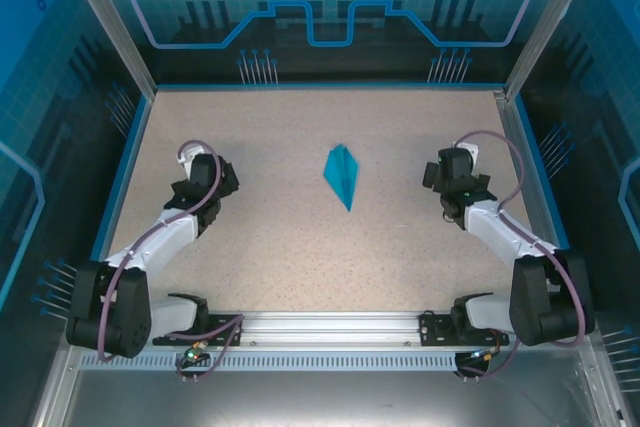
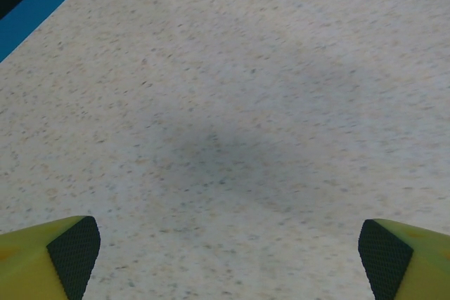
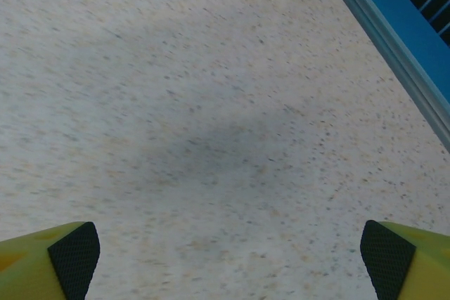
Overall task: Fold a paper plane with a square sheet of paper (pick it up from the middle)
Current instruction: Reset both arms
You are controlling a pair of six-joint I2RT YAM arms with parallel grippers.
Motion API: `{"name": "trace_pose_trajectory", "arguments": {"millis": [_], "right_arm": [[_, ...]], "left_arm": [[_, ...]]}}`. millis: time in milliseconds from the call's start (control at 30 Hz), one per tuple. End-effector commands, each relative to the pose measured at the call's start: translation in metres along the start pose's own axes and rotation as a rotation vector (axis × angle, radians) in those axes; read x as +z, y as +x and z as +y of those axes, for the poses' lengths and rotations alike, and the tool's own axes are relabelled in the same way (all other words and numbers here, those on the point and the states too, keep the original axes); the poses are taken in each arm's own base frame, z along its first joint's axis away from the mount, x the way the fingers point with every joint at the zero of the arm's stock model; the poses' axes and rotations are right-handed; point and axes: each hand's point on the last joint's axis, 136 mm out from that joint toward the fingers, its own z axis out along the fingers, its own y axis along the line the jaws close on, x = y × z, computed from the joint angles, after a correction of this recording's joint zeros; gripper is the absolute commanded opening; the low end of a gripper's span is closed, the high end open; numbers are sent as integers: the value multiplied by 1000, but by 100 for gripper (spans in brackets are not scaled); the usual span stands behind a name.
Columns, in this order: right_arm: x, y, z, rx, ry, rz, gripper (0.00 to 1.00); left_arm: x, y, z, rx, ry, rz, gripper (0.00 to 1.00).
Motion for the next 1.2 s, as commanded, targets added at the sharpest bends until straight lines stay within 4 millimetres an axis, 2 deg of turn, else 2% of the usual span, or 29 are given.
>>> {"name": "trace_pose_trajectory", "arguments": {"millis": [0, 133, 633, 900, 1167], "right_arm": [[3, -29, 8, -34, -74, -190, 99], [-1, -26, 31, -98, -217, -285, 99], [12, -10, 54, -166, -351, -354, 100], [23, -4, 66, -206, -391, -315, 100], [23, -4, 66, -205, -392, -310, 99]], "left_arm": [[4, -18, 0, -17, 72, -106, 98], [10, -14, -10, 1, 225, -148, 99], [13, -12, -34, 69, 440, -289, 98], [34, 0, -42, 88, 457, -248, 99], [39, 1, -51, 149, 399, -229, 98]]}}
